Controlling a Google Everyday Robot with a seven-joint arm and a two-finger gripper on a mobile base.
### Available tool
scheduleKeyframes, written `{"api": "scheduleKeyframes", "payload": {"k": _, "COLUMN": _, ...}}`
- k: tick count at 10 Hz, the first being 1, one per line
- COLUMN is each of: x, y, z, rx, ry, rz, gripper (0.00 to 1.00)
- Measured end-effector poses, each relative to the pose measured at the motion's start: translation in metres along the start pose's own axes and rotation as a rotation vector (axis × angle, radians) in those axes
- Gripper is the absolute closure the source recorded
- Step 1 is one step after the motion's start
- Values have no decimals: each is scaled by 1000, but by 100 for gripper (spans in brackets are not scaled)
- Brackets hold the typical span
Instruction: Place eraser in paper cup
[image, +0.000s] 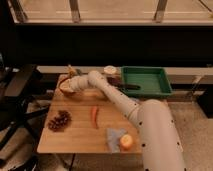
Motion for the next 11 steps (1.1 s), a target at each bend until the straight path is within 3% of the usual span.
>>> {"api": "scheduleKeyframes", "payload": {"k": 5, "x": -17, "y": -14, "z": -28, "rx": 64, "ry": -5, "rz": -49, "gripper": 100}}
{"api": "scheduleKeyframes", "payload": {"k": 9, "x": -29, "y": -32, "z": -84, "rx": 172, "ry": -1, "rz": -83, "gripper": 100}}
{"api": "scheduleKeyframes", "payload": {"k": 11, "x": -32, "y": -35, "z": -100, "rx": 195, "ry": -7, "rz": -76, "gripper": 90}}
